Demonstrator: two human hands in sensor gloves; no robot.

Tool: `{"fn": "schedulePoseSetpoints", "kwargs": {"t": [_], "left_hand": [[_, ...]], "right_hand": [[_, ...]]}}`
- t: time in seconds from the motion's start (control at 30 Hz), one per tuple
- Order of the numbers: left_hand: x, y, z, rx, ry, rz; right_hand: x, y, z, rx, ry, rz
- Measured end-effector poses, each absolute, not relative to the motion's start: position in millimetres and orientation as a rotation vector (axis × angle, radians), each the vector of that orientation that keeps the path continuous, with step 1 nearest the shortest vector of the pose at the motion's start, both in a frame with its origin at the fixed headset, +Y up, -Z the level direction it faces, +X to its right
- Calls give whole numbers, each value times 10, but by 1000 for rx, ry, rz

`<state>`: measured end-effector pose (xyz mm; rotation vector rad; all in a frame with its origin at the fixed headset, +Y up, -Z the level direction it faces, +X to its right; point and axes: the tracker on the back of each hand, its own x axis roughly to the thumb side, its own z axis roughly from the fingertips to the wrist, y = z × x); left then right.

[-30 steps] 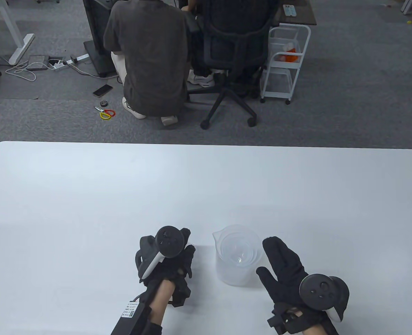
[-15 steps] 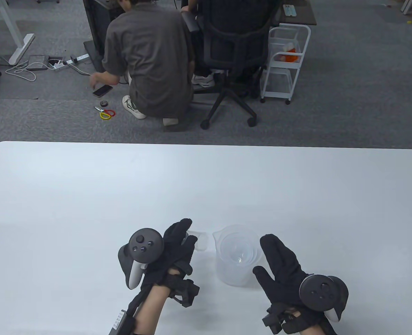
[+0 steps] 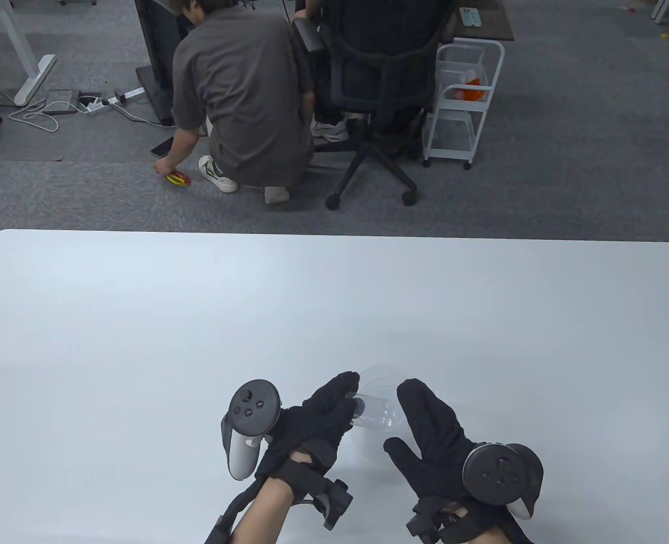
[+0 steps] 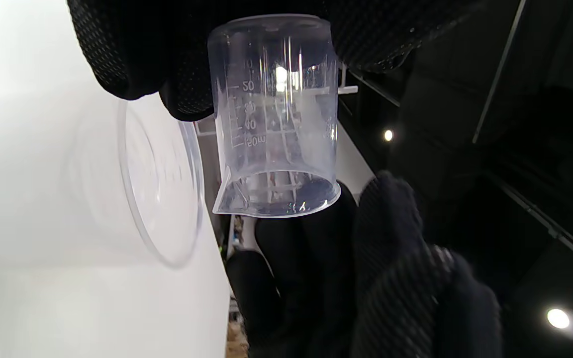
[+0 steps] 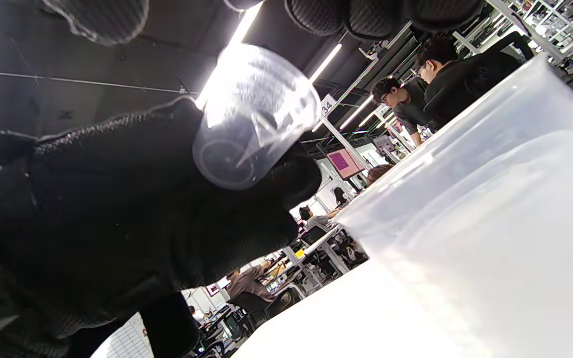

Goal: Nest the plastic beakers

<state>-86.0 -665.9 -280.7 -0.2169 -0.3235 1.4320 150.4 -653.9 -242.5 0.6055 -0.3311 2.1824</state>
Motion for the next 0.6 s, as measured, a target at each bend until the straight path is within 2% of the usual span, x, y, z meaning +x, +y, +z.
{"fn": "schedulePoseSetpoints", "kwargs": {"t": [0.47,0.6], "left_hand": [[-740,-6826,-2745,-342,-384,1607],[-736,-6851,-2738,-333,-383,1598]], "right_hand": [[1436,-6562,-2421,617,-355,2182],[1436,-6559,-2423,612,-369,2189]]}}
